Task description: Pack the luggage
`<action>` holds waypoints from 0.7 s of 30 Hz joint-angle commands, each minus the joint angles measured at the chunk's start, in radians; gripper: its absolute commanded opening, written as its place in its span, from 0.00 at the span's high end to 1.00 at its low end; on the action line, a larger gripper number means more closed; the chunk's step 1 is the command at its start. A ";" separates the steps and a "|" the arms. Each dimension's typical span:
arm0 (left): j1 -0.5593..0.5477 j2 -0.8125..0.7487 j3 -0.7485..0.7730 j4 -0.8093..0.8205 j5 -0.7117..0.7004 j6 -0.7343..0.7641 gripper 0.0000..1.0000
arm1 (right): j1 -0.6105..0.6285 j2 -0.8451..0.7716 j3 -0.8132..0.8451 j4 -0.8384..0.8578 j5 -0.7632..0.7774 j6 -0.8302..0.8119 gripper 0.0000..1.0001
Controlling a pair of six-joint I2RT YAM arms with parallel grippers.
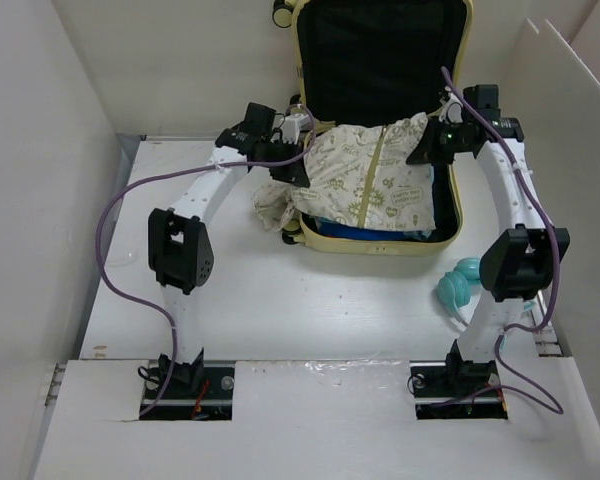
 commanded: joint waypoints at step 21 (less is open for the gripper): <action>-0.320 0.006 0.518 0.684 0.077 -0.321 1.00 | -0.318 -0.282 0.223 0.073 -0.063 0.118 1.00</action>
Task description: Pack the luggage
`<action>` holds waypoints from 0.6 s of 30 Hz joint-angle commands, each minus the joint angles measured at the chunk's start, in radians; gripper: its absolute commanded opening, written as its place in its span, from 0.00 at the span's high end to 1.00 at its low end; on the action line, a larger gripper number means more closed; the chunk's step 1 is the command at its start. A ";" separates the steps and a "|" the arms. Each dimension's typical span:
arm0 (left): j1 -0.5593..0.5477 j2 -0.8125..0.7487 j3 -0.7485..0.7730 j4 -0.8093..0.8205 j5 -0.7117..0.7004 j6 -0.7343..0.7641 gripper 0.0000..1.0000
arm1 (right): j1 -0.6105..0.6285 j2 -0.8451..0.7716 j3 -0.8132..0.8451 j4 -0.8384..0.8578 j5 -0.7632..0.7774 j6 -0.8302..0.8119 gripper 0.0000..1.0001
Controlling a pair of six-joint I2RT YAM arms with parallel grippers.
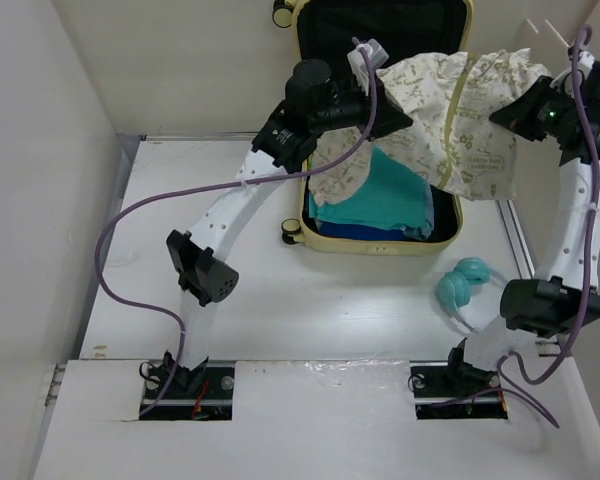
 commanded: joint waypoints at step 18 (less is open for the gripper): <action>-0.144 0.216 0.239 0.814 -0.108 -0.284 1.00 | -0.015 -0.124 0.107 0.078 0.058 0.039 1.00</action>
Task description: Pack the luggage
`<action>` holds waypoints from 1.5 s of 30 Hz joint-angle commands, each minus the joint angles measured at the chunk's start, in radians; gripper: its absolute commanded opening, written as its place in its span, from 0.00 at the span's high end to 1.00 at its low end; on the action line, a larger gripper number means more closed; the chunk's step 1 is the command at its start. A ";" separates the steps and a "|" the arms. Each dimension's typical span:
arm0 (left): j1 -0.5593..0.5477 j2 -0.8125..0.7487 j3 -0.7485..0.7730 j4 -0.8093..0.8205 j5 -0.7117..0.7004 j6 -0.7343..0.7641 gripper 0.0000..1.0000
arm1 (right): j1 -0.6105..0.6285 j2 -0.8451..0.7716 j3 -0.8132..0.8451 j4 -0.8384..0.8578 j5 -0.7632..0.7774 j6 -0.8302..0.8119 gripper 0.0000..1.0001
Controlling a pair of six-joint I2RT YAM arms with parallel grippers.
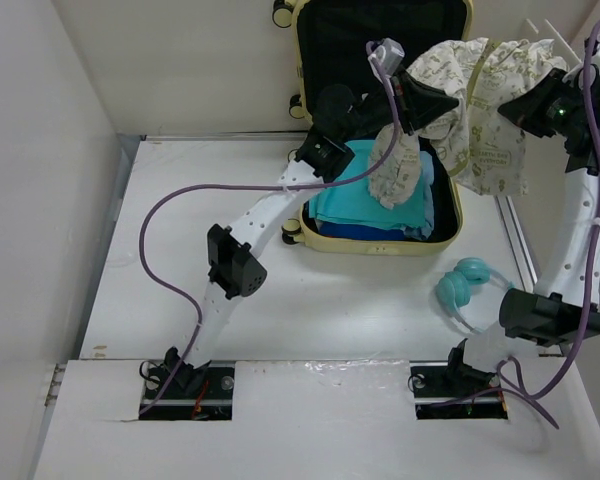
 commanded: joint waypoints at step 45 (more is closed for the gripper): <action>0.301 -0.536 -0.990 -0.688 0.076 0.264 1.00 | 0.160 0.323 -0.163 0.148 -0.074 0.006 1.00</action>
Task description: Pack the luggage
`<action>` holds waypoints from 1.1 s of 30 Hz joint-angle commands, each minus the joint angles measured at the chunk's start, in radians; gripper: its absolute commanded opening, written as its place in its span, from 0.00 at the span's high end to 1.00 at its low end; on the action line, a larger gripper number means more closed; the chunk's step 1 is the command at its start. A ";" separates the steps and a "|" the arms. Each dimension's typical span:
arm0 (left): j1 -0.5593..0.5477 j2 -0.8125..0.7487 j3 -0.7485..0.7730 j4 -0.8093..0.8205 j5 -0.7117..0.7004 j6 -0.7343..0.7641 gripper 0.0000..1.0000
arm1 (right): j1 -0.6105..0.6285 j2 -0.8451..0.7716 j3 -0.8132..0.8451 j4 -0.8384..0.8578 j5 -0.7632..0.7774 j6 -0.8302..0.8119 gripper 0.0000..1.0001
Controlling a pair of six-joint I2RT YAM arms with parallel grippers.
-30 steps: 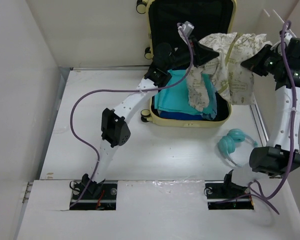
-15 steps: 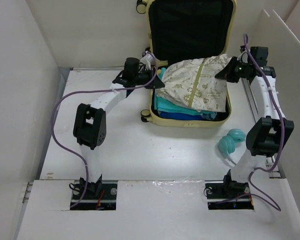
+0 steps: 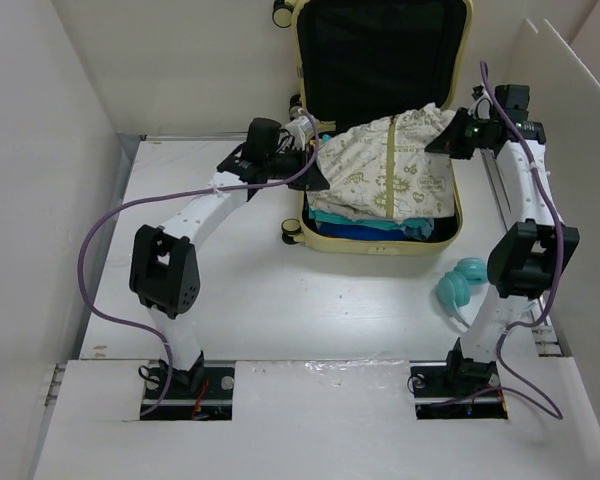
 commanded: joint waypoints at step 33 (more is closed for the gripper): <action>-0.163 -0.078 0.215 -0.233 -0.448 0.295 0.00 | 0.059 -0.098 0.006 0.023 0.327 -0.116 0.53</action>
